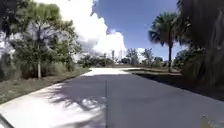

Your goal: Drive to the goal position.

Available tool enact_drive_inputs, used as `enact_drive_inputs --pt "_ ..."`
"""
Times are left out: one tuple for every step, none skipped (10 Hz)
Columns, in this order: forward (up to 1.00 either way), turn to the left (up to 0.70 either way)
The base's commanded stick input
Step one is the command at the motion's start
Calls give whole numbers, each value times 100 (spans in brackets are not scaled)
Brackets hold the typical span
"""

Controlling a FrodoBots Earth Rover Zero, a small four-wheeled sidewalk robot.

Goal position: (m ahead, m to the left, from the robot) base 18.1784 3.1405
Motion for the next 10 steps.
enact_drive_inputs --pt "70 0" --pt "70 0" --pt "70 0" --pt "70 0" --pt "70 0" --pt "70 0" --pt "70 0" --pt "70 0" --pt "70 0" --pt "70 0"
